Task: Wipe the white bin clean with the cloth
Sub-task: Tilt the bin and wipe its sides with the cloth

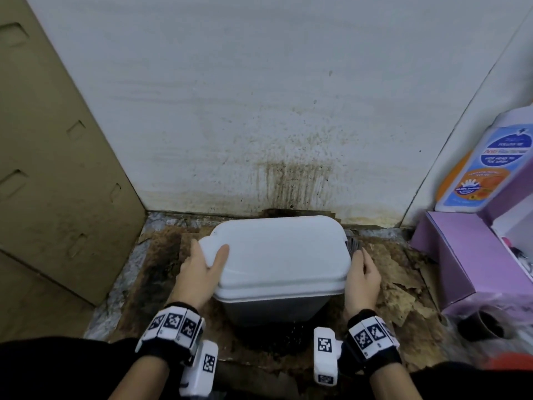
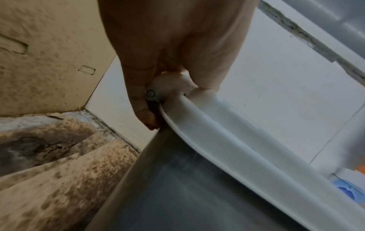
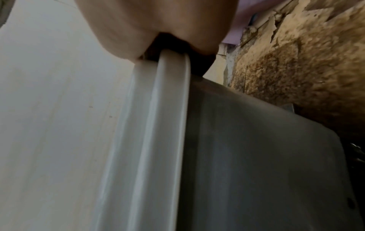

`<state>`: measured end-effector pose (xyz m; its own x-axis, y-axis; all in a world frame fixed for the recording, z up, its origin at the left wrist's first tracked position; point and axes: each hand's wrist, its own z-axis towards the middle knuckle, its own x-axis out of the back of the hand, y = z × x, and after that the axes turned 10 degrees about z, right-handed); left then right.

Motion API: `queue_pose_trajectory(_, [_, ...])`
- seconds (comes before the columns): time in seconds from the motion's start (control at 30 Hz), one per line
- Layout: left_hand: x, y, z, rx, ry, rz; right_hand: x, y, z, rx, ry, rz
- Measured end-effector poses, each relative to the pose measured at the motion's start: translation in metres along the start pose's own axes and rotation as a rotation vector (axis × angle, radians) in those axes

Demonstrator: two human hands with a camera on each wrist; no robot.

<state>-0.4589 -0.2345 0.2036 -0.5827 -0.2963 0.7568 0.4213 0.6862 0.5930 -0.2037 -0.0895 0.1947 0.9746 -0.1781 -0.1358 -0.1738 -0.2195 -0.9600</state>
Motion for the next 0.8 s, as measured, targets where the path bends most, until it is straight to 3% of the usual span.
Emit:
queue_pose_trajectory(0.13, [0.009, 0.008, 0.018, -0.072, -0.069, 0.028, 0.007, 0.008, -0.020, 0.021, 0.087, 0.035])
queue_pose_trajectory(0.43, [0.001, 0.001, 0.020, -0.014, -0.098, 0.043, 0.012, 0.015, -0.014, -0.039, 0.003, 0.028])
queue_pose_trajectory(0.57, [0.001, 0.015, 0.008, 0.023, -0.007, 0.294, 0.010, 0.010, -0.019, -0.009, -0.007, 0.029])
queue_pose_trajectory(0.7, [-0.007, 0.040, -0.013, -0.165, 0.272, 0.433, 0.003, 0.000, -0.032, 0.078, -0.039, 0.007])
queue_pose_trajectory(0.8, [-0.019, 0.068, -0.022, -0.366, 0.228, 0.347, -0.013, -0.006, -0.048, 0.127, -0.097, -0.020])
